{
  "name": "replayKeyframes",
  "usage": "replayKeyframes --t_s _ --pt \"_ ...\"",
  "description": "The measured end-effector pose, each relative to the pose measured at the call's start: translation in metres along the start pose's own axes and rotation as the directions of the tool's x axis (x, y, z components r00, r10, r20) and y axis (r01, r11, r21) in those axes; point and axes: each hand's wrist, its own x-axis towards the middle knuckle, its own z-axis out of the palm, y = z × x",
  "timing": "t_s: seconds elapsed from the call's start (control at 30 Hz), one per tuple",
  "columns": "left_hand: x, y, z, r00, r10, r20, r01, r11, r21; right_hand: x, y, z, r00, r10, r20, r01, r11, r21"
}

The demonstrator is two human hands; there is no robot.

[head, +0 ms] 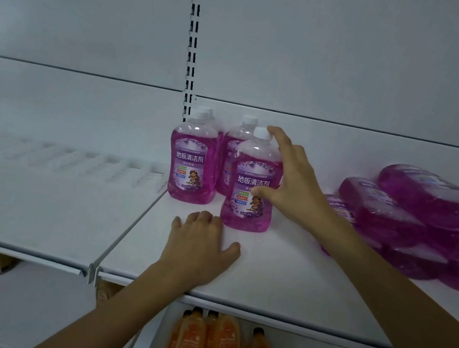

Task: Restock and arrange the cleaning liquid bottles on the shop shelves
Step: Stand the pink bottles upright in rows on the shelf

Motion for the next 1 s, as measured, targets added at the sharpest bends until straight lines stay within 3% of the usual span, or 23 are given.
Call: replayKeyframes --t_s 0.17,0.33,0.5,0.63,0.83,1.0 --pt "-0.002 0.001 -0.001 1.000 -0.005 -0.009 0.005 0.999 0.038 0.027 -0.007 0.019 0.999 -0.007 0.032 0.008 1.000 -0.019" --pt "-0.001 0.000 0.000 1.000 -0.009 0.008 0.009 0.999 0.039 0.042 -0.006 0.035 0.999 0.002 -0.043 -0.011 0.978 -0.208" --pt "0.000 0.000 0.002 1.000 0.002 0.025 -0.003 0.999 0.048 0.041 0.001 0.037 0.998 0.046 -0.044 -0.048 0.998 -0.043" --pt "0.001 -0.001 0.001 0.999 0.018 0.042 -0.021 0.998 0.061 0.040 -0.002 0.035 0.997 0.064 -0.040 -0.067 0.992 -0.105" --pt "0.008 0.005 -0.011 0.975 0.220 -0.034 -0.219 0.975 0.036 0.029 0.003 0.012 0.996 0.088 -0.009 -0.089 0.991 -0.098" --pt "0.032 0.053 -0.034 0.940 0.316 -0.129 -0.334 0.929 -0.159 0.006 0.017 -0.046 0.990 0.130 -0.053 -0.139 0.961 -0.237"
